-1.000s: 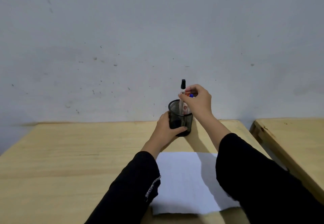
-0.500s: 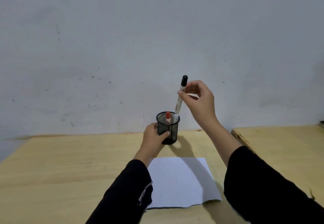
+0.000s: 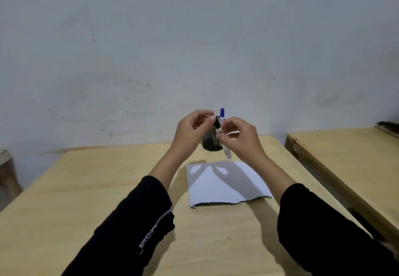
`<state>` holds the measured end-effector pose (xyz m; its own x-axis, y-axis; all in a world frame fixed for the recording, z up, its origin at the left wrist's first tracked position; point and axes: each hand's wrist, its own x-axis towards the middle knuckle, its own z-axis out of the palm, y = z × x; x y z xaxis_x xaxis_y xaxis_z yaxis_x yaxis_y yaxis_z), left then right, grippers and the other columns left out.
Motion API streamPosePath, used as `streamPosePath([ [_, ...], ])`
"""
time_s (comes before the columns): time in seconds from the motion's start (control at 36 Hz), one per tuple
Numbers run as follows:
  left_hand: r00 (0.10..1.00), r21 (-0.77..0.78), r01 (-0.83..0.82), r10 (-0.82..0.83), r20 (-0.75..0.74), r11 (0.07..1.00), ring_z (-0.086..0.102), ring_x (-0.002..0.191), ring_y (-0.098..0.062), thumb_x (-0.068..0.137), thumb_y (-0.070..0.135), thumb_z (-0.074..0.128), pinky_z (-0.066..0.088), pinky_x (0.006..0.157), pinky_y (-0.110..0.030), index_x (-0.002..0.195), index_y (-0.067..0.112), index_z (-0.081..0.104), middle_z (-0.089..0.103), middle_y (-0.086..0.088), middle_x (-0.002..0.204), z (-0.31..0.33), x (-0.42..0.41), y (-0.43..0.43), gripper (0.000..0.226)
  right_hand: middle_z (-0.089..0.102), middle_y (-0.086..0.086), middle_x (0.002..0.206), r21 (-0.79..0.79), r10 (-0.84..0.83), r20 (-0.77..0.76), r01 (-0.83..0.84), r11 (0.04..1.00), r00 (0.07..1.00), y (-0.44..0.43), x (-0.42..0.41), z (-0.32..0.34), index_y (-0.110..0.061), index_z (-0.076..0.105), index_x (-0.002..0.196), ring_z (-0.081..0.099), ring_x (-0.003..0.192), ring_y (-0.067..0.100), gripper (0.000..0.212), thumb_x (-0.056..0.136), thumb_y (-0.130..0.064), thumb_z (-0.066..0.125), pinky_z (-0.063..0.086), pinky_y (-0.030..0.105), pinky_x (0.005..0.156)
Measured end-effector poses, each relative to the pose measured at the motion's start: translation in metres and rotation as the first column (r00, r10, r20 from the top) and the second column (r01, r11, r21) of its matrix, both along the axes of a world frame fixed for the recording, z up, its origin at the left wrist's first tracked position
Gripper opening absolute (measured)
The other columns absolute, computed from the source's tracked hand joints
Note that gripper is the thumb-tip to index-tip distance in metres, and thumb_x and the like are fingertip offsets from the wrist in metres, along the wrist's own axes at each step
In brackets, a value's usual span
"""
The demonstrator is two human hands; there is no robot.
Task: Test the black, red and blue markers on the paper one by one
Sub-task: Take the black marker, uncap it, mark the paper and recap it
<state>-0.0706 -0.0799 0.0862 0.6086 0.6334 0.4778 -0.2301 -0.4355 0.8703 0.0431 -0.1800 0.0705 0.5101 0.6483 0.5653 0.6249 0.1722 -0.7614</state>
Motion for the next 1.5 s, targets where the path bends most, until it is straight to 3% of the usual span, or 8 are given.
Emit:
streamPosePath([
  [0.14,0.999,0.092,-0.017,0.022,-0.05,0.996,0.066,0.071,-0.004,0.084,0.012,0.068,0.047,0.067,-0.011,0.086,0.014,0.072,0.072,0.001,0.079,-0.013,-0.013,-0.012,0.005,0.067,0.009,0.086,-0.07,0.004,0.149,0.007,0.998,0.989,-0.011,-0.009,-0.011,-0.006,0.066,0.087,0.064,0.079,0.023,0.015,0.072,-0.005,0.069,0.056,0.034,0.075],
  [0.44,0.984,-0.201,-0.069,0.1,0.147,0.977,0.071,0.082,-0.011,0.085,0.013,0.067,0.054,0.086,-0.025,0.084,0.018,0.073,0.074,0.007,0.08,-0.024,-0.032,-0.011,0.008,0.069,-0.004,0.083,-0.151,0.138,-0.059,-0.146,0.978,0.989,-0.025,-0.007,-0.003,-0.022,0.07,0.089,0.055,0.064,0.001,0.009,0.08,-0.019,0.072,0.039,0.009,0.059],
  [0.61,0.97,-0.338,0.006,0.077,0.232,0.941,0.07,0.076,-0.005,0.087,0.011,0.065,0.052,0.074,-0.013,0.086,0.015,0.073,0.075,0.007,0.076,-0.03,-0.037,-0.008,0.01,0.073,0.003,0.076,-0.051,0.212,-0.256,-0.232,0.971,0.943,-0.037,0.005,0.006,-0.014,0.073,0.084,0.068,0.069,0.013,0.013,0.072,-0.011,0.079,0.052,0.019,0.061],
  [0.78,0.953,-0.511,0.142,0.022,0.301,0.848,0.071,0.077,-0.006,0.087,0.009,0.063,0.053,0.072,-0.012,0.092,0.006,0.071,0.076,0.002,0.079,-0.041,-0.029,-0.013,0.01,0.069,-0.004,0.064,0.317,0.352,-0.693,-0.172,0.933,0.629,-0.029,-0.003,-0.003,-0.009,0.068,0.084,0.065,0.06,0.006,0.011,0.077,0.0,0.071,0.051,0.012,0.058],
  [0.86,0.962,-0.519,0.142,0.006,0.273,0.843,0.071,0.076,-0.006,0.087,0.01,0.064,0.053,0.072,-0.012,0.091,0.006,0.07,0.075,0.002,0.077,-0.044,-0.025,-0.015,0.008,0.066,-0.008,0.061,0.392,0.402,-0.768,-0.131,0.911,0.499,-0.016,-0.014,-0.015,-0.01,0.066,0.082,0.06,0.055,0.002,0.009,0.081,-0.001,0.067,0.049,0.009,0.054],
  [1.11,0.998,-0.464,-0.044,0.061,0.021,0.885,0.067,0.073,-0.007,0.091,0.02,0.06,0.053,0.082,-0.018,0.083,0.014,0.071,0.071,0.005,0.066,-0.056,-0.035,0.008,0.015,0.063,0.001,0.068,0.293,0.363,-0.721,-0.215,0.932,0.591,0.014,-0.031,-0.033,-0.013,0.069,0.074,0.061,0.061,0.005,0.011,0.079,-0.003,0.069,0.051,0.011,0.062],
  [1.33,0.993,-0.487,-0.111,0.117,-0.018,0.866,0.065,0.07,-0.005,0.094,0.019,0.054,0.052,0.081,-0.016,0.083,0.012,0.068,0.069,-0.002,0.07,-0.064,-0.04,0.02,0.019,0.064,0.0,0.069,0.211,0.315,-0.63,-0.234,0.949,0.71,0.034,-0.036,-0.042,-0.014,0.069,0.078,0.06,0.067,0.009,0.009,0.078,-0.006,0.071,0.05,0.015,0.065],
  [1.5,0.976,-0.711,-0.145,0.219,0.013,0.688,0.06,0.049,-0.005,0.095,0.016,0.053,0.053,0.059,-0.013,0.076,0.001,0.062,0.06,-0.006,0.066,-0.067,-0.051,0.037,0.026,0.066,-0.002,0.07,0.254,0.364,-0.615,-0.262,0.931,0.7,0.032,-0.03,-0.043,-0.015,0.07,0.078,0.058,0.07,0.012,0.014,0.077,-0.002,0.07,0.048,0.017,0.065],
])
